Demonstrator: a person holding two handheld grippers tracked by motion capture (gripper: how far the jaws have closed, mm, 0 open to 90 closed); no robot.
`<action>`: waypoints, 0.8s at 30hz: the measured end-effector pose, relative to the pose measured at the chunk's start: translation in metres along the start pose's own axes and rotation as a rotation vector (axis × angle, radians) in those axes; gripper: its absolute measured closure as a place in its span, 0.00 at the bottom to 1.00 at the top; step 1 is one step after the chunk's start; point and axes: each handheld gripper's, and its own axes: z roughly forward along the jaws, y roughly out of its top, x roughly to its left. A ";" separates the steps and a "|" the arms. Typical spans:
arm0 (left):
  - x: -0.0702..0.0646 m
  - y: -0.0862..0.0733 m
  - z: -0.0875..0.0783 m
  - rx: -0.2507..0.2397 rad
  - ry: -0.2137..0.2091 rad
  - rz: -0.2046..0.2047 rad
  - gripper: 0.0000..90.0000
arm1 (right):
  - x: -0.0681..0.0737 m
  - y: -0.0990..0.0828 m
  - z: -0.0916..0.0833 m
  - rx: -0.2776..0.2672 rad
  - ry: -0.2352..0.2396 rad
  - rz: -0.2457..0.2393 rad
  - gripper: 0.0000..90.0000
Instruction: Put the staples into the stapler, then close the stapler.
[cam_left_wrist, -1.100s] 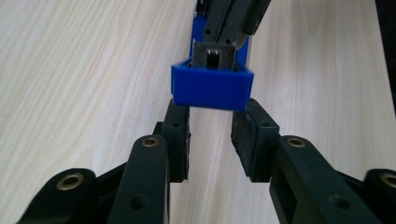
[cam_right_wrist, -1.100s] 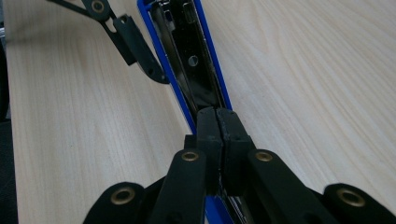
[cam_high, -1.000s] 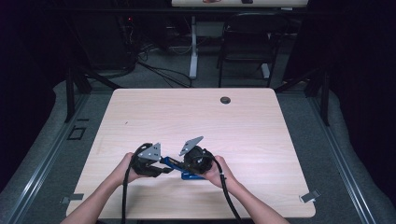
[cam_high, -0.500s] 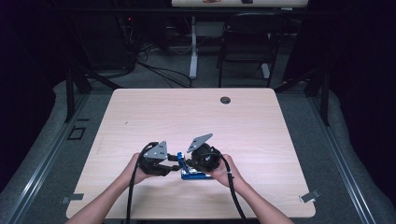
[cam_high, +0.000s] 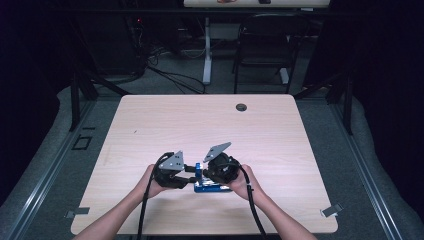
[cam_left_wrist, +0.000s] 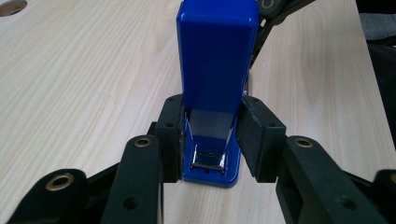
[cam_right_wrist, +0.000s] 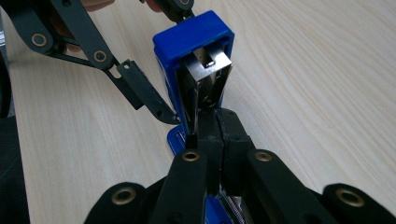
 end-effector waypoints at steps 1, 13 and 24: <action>-0.001 0.000 0.001 -0.002 0.004 0.002 0.71 | 0.000 0.000 0.000 0.002 -0.001 -0.002 0.99; -0.003 0.002 0.007 -0.021 0.019 -0.014 0.70 | -0.002 0.000 -0.003 0.002 -0.004 0.003 0.99; -0.007 0.008 0.016 -0.012 0.022 0.016 0.71 | -0.006 -0.010 -0.011 0.002 -0.008 0.028 0.99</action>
